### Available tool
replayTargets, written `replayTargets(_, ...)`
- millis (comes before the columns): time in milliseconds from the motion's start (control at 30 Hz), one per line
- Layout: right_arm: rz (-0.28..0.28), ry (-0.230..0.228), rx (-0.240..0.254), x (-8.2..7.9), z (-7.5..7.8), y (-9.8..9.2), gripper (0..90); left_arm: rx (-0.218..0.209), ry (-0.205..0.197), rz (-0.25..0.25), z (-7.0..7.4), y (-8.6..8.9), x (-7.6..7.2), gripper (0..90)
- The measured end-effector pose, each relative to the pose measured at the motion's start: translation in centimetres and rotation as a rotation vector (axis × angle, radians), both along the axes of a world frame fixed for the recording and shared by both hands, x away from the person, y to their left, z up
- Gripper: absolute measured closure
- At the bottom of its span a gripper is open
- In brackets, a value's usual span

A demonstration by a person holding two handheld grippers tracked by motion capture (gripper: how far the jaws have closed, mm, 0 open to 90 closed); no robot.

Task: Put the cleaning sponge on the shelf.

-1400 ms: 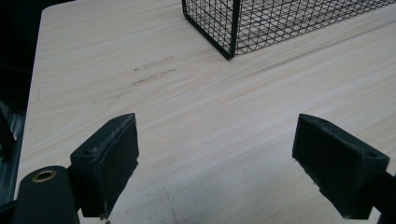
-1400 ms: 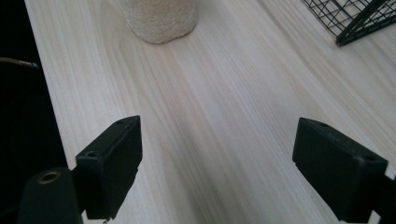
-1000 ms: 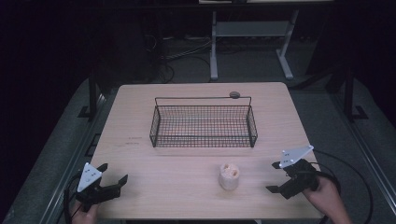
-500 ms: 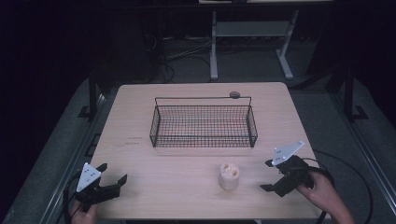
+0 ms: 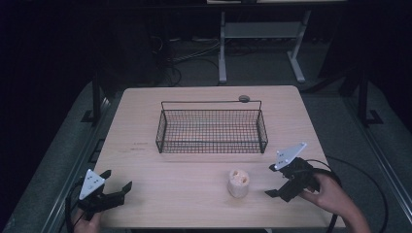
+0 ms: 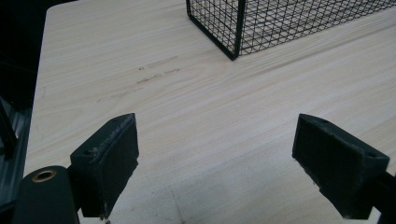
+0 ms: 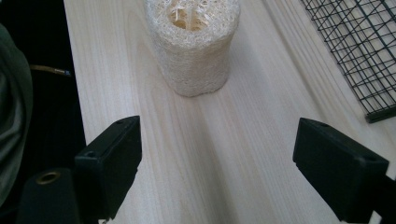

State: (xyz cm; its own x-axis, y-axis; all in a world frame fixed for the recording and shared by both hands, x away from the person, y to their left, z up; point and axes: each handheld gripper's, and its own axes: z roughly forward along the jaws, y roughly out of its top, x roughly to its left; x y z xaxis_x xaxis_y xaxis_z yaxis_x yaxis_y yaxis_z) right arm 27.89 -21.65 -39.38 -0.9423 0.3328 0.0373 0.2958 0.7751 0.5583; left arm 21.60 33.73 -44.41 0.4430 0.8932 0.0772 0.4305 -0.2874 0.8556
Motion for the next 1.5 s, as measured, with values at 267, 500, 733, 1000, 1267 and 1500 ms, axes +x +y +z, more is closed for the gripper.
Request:
replayTargets(267, 0.024, 0.002, -0.027, 0.3, 0.4, 0.8, 15.0, 0.000, -0.001, 0.001, 0.0, 0.0, 0.0, 13.7)
replayTargets(500, 0.042, 0.003, -0.032, 0.7, 0.6, 1.2, 15.0, 0.000, -0.001, 0.001, 0.0, 0.0, 0.0, 13.7)
replayTargets(733, 0.062, 0.007, -0.044, 1.1, 0.6, 1.9, 15.0, 0.000, -0.001, 0.005, 0.0, 0.1, 0.0, 13.7)
replayTargets(1000, 0.080, 0.008, -0.051, 1.5, 0.8, 2.7, 15.0, 0.000, -0.001, 0.005, 0.0, 0.1, 0.0, 13.7)
replayTargets(1267, 0.093, 0.012, -0.053, 1.8, 0.9, 3.3, 15.0, 0.000, -0.002, 0.005, 0.0, 0.1, 0.0, 13.7)
replayTargets(1500, 0.108, 0.013, -0.059, 1.9, 1.0, 3.8, 15.0, -0.002, -0.004, 0.006, 0.0, 0.1, 0.0, 13.7)
